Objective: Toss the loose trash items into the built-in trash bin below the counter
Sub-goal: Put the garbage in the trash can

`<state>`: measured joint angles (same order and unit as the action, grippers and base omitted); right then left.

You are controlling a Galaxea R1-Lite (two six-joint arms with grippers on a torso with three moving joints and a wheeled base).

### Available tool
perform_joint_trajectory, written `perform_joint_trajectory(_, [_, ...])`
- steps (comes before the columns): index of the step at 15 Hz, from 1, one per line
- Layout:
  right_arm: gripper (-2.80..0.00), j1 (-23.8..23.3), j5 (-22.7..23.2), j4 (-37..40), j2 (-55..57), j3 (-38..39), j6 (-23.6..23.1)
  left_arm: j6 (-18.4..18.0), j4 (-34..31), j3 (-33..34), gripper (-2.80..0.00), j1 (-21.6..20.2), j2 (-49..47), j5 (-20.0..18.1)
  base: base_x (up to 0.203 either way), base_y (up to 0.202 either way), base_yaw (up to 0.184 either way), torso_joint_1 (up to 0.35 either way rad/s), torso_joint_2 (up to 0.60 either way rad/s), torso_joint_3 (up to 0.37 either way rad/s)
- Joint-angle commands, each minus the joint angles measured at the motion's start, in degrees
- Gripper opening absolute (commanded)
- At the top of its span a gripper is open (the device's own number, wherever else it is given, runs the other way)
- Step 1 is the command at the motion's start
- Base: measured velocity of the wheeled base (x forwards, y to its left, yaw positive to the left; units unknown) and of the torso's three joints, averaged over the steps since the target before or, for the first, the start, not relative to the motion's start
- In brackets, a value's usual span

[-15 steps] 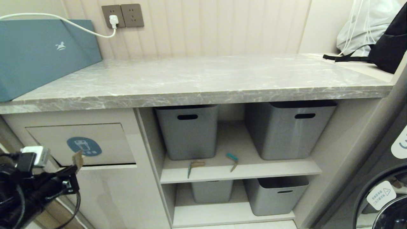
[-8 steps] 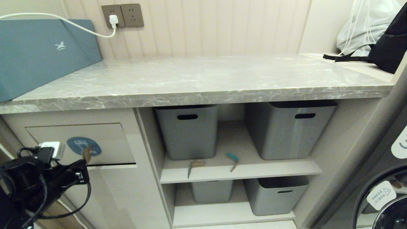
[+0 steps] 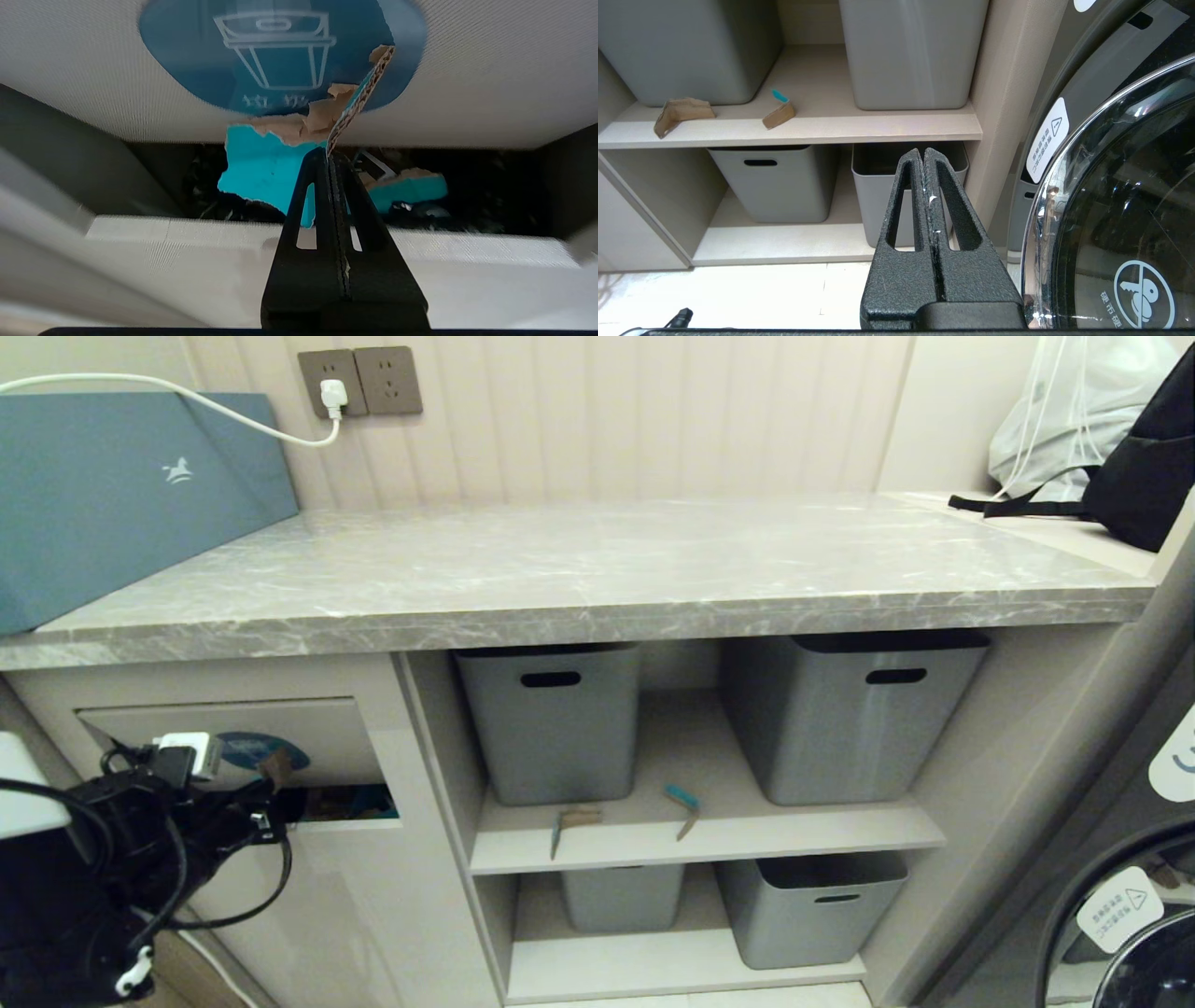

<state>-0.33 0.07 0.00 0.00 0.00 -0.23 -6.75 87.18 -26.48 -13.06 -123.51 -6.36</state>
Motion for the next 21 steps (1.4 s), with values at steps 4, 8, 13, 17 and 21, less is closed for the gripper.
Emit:
perform_joint_trajectory(4, [-2.80,0.0,0.0,0.0,0.0,0.0,0.0,-0.5,0.5,-3.5,-2.80,1.0,-4.9,0.0,0.000,0.000,0.000,0.000,0.00,0.000])
perform_joint_trajectory(8, [-2.80,0.0,0.0,0.0,0.0,0.0,0.0,-0.7,0.5,-8.1,-2.80,1.5,-8.2,0.1,0.000,0.000,0.000,0.000,0.00,0.000])
perform_joint_trajectory(13, [-2.80,0.0,0.0,0.0,0.0,0.0,0.0,-0.8,0.5,-12.5,-2.80,1.8,-10.8,0.1,0.000,0.000,0.000,0.000,0.00,0.000])
perform_joint_trajectory(17, [-2.80,0.0,0.0,0.0,0.0,0.0,0.0,-0.8,0.5,-13.7,-2.80,1.8,-11.4,0.2,0.000,0.000,0.000,0.000,0.00,0.000])
perform_joint_trajectory(21, [-2.80,0.1,0.0,0.0,0.0,0.0,0.0,-0.7,0.5,-13.7,-2.80,1.8,-11.6,0.2,0.000,0.000,0.000,0.000,0.00,0.000])
